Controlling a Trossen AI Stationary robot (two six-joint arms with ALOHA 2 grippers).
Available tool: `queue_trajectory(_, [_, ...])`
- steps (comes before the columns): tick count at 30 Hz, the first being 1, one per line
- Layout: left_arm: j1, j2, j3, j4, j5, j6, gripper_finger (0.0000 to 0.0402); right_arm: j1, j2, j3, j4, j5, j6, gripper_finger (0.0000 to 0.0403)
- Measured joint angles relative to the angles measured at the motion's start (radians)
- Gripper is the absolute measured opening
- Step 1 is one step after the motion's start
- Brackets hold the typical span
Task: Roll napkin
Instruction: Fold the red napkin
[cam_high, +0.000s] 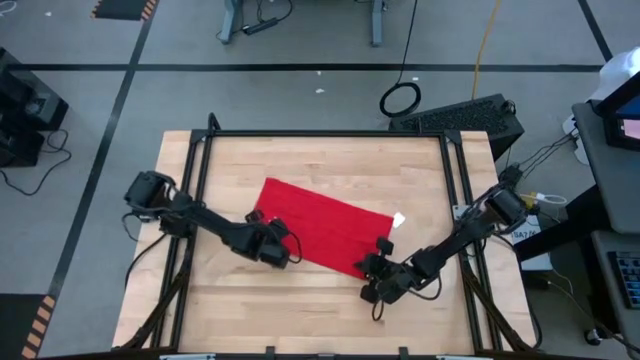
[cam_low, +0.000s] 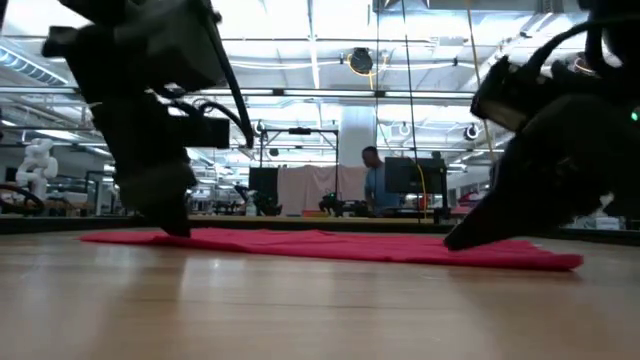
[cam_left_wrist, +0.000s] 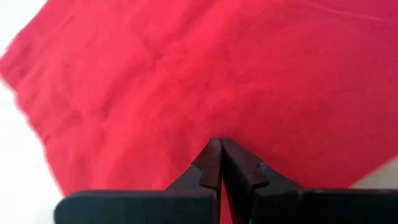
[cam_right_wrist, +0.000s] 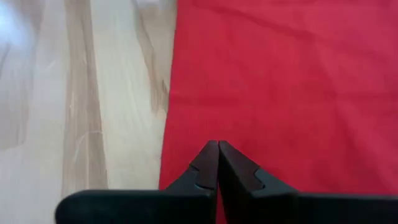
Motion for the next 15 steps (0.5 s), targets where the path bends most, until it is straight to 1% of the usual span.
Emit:
queue_trajectory(4, [0.055, 0.022, 0.002, -0.037, -0.044, 0.105, 0.0015, 0.000, 0.072, 0.002, 0.133, -0.020, 0.088, 0.0002])
queue_trajectory(7, [0.103, 0.025, 0.001, -0.036, -0.067, 0.261, 0.0015, 0.002, 0.130, 0.003, 0.274, -0.026, 0.122, 0.0002])
queue_trajectory(9, [0.139, 0.026, 0.000, -0.035, -0.088, 0.389, 0.0015, 0.002, 0.157, 0.004, 0.335, -0.016, 0.104, 0.0002])
queue_trajectory(12, [0.200, 0.029, -0.002, -0.031, -0.150, 0.591, 0.0015, 0.001, 0.175, 0.036, 0.356, -0.001, 0.092, 0.0002])
queue_trajectory(13, [0.222, 0.028, 0.003, -0.029, -0.170, 0.620, 0.0015, 0.000, 0.172, 0.046, 0.345, 0.001, 0.084, 0.0002])
queue_trajectory(15, [0.268, 0.002, 0.024, -0.035, -0.160, 0.646, 0.0015, -0.010, 0.155, 0.065, 0.325, 0.001, 0.037, 0.0002])
